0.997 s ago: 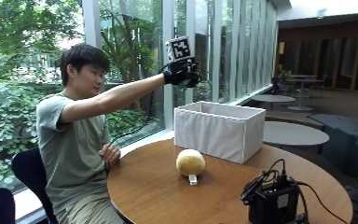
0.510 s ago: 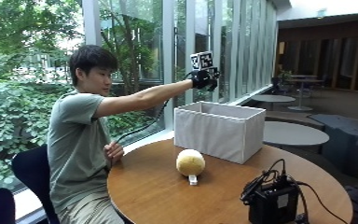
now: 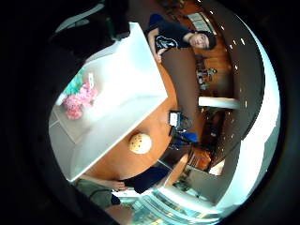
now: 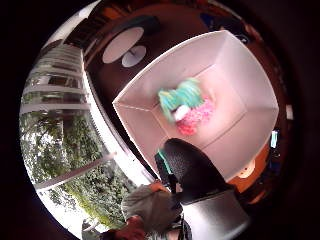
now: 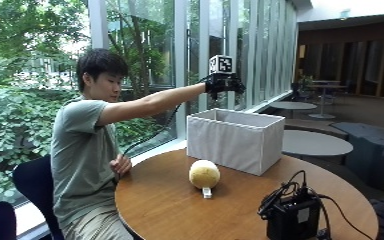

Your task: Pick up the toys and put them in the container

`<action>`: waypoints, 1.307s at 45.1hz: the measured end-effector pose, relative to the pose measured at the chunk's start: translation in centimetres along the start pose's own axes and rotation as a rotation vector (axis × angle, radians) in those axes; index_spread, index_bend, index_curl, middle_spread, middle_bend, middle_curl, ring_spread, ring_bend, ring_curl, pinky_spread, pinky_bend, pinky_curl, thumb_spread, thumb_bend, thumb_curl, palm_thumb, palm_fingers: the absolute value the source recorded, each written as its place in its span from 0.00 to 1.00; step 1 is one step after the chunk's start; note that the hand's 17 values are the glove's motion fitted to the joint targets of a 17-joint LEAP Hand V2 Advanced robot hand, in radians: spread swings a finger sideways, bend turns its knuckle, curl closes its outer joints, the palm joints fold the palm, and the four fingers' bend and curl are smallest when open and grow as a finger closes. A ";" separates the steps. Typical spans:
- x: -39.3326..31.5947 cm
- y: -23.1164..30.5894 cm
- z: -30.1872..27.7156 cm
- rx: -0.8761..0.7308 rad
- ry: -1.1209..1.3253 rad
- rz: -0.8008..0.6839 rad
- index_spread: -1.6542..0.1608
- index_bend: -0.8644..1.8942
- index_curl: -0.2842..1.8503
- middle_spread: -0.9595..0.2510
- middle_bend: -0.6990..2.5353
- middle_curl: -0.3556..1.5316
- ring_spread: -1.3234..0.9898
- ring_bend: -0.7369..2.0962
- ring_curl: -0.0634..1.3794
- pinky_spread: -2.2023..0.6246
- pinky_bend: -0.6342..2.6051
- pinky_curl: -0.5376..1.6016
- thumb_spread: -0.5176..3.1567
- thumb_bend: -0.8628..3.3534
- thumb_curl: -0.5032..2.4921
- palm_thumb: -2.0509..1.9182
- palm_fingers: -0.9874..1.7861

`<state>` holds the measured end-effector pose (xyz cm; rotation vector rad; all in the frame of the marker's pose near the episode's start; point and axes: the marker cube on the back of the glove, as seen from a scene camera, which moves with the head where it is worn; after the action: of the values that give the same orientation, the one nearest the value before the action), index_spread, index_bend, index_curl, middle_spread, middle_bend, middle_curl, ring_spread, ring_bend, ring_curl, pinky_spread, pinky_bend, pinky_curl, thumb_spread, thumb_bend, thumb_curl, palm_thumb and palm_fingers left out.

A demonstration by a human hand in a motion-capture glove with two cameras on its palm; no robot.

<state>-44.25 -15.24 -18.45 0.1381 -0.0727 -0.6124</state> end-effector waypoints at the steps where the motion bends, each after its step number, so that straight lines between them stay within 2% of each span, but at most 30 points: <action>1: 0.8 0.8 -0.2 -0.004 0.015 0.043 0.55 0.17 0.54 0.68 0.22 0.48 0.39 0.35 0.40 0.33 0.23 0.74 0.71 0.94 0.51 0.49 0.28; 2: 1.5 1.3 -0.4 -0.021 0.065 0.084 0.54 0.11 0.52 0.69 0.16 0.32 0.35 0.21 0.42 0.29 0.13 0.75 0.70 0.95 0.50 0.49 0.35; 4: 2.1 1.8 -1.0 -0.063 0.173 0.173 0.50 0.09 0.49 0.70 0.14 0.37 0.22 0.12 0.48 0.32 0.19 0.76 0.62 0.99 0.81 0.53 0.35; 9: 4.7 5.3 -2.9 -0.068 0.147 0.388 0.64 0.25 0.43 0.73 0.27 0.38 0.30 0.30 0.56 0.36 0.28 0.80 0.55 0.89 0.59 0.56 0.27; 13: 8.6 10.5 -2.2 -0.084 0.140 0.393 0.68 0.25 0.40 0.73 0.25 0.44 0.32 0.29 0.59 0.42 0.28 0.78 0.67 0.83 0.52 0.53 0.27; 14: 9.4 11.6 -1.8 -0.089 0.130 0.396 0.64 0.09 0.44 0.72 0.11 0.47 0.25 0.13 0.69 0.35 0.16 0.81 0.59 0.89 0.39 0.42 0.36; 15: 10.2 12.7 -1.3 -0.099 0.136 0.383 0.62 0.15 0.49 0.72 0.17 0.54 0.24 0.20 0.74 0.34 0.21 0.82 0.68 0.85 0.52 0.54 0.30; 16: 11.1 13.8 -0.6 -0.112 0.152 0.358 0.40 0.00 0.51 0.71 0.06 0.53 0.06 0.04 0.75 0.18 0.08 0.82 0.71 0.67 0.68 0.39 0.37; 17: 12.0 14.9 0.3 -0.126 0.166 0.329 0.37 0.05 0.53 0.95 0.00 0.57 0.00 0.09 0.77 0.16 0.11 0.83 0.80 0.62 0.54 0.50 0.35; 18: 13.1 16.1 1.4 -0.140 0.169 0.302 0.41 0.10 0.51 0.92 0.07 0.56 0.01 0.13 0.77 0.00 0.03 0.79 0.70 0.70 0.38 0.41 0.35; 19: 14.3 17.3 2.7 -0.155 0.164 0.277 0.46 0.15 0.50 0.90 0.12 0.55 0.03 0.17 0.78 0.16 0.13 0.86 0.81 0.84 0.52 0.46 0.32; 21: 17.3 20.0 5.8 -0.195 0.150 0.225 0.51 0.22 0.50 0.87 0.20 0.58 0.06 0.25 0.79 0.19 0.21 0.86 0.80 0.86 0.47 0.55 0.27; 23: 20.2 22.3 8.8 -0.242 0.151 0.179 0.56 0.22 0.44 0.84 0.21 0.46 0.08 0.23 0.79 0.26 0.22 0.86 0.71 0.60 0.22 0.36 0.30; 24: 21.5 23.2 10.3 -0.265 0.156 0.161 0.49 0.24 0.45 0.83 0.23 0.56 0.06 0.27 0.82 0.25 0.26 0.87 0.68 0.70 0.10 0.43 0.25; 28: 26.3 25.8 16.8 -0.387 0.218 0.151 0.56 0.24 0.41 0.80 0.22 0.53 0.07 0.25 0.84 0.22 0.24 0.86 0.84 0.89 0.30 0.49 0.26; 29: 27.4 26.4 18.5 -0.425 0.239 0.162 0.58 0.22 0.37 0.79 0.19 0.45 0.05 0.20 0.82 0.06 0.13 0.91 0.91 0.75 0.44 0.39 0.32; 30: 28.1 26.6 20.2 -0.458 0.251 0.184 0.56 0.25 0.37 0.80 0.20 0.58 0.06 0.25 0.83 0.11 0.19 0.91 1.00 0.89 0.41 0.51 0.25; 31: 28.0 26.5 21.9 -0.480 0.248 0.222 0.60 0.27 0.34 0.79 0.20 0.54 0.08 0.24 0.83 0.15 0.21 0.91 0.90 0.76 0.26 0.40 0.26; 32: 27.4 25.9 23.5 -0.483 0.229 0.272 0.54 0.29 0.35 0.80 0.21 0.70 0.08 0.28 0.85 0.16 0.25 0.90 0.89 0.75 0.26 0.44 0.21; 33: 26.4 25.1 24.9 -0.465 0.197 0.326 0.56 0.29 0.35 0.80 0.20 0.68 0.07 0.26 0.86 0.19 0.26 0.90 0.84 0.80 0.39 0.52 0.22; 41: 25.4 22.7 27.7 -0.126 0.004 0.524 0.64 0.38 0.38 0.73 0.27 0.59 0.08 0.37 0.87 0.25 0.31 0.87 0.52 0.68 0.27 0.45 0.44; 43: 26.6 22.8 27.1 -0.047 -0.039 0.573 0.66 0.38 0.37 0.70 0.28 0.59 0.08 0.39 0.87 0.25 0.31 0.85 0.53 0.68 0.54 0.45 0.50; 45: 27.8 23.1 26.4 0.028 -0.061 0.619 0.67 0.37 0.36 0.68 0.29 0.57 0.08 0.40 0.86 0.26 0.31 0.84 0.50 0.70 0.51 0.44 0.51; 47: 28.5 23.2 26.1 0.096 -0.067 0.639 0.66 0.39 0.39 0.64 0.32 0.62 0.07 0.44 0.86 0.26 0.34 0.83 0.42 0.67 0.80 0.37 0.55; 48: 28.6 23.2 26.0 0.126 -0.067 0.641 0.66 0.40 0.39 0.63 0.32 0.63 0.06 0.44 0.86 0.27 0.34 0.83 0.51 0.58 0.67 0.47 0.55; 49: 28.7 23.2 26.0 0.152 -0.065 0.639 0.65 0.42 0.42 0.62 0.35 0.65 0.06 0.45 0.86 0.27 0.33 0.82 0.64 0.58 0.85 0.57 0.59; 51: 27.7 22.7 26.4 0.172 -0.044 0.605 0.65 0.43 0.42 0.60 0.34 0.74 0.07 0.46 0.87 0.22 0.26 0.87 0.43 0.56 0.59 0.59 0.62; 56: 25.6 21.3 26.3 0.123 -0.048 0.523 0.68 0.51 0.51 0.56 0.41 0.79 0.08 0.51 0.87 0.27 0.30 0.85 0.39 0.49 0.78 0.66 0.69; 58: 25.3 21.1 25.7 0.089 -0.039 0.500 0.69 0.54 0.54 0.55 0.43 0.81 0.08 0.53 0.87 0.27 0.32 0.84 0.29 0.56 0.56 0.57 0.68; 59: 25.3 21.1 25.2 0.078 -0.024 0.497 0.67 0.58 0.57 0.55 0.49 0.84 0.10 0.58 0.89 0.28 0.36 0.84 0.41 0.48 0.72 0.66 0.64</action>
<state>-14.37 -15.50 10.36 0.1805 -0.1483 -0.1150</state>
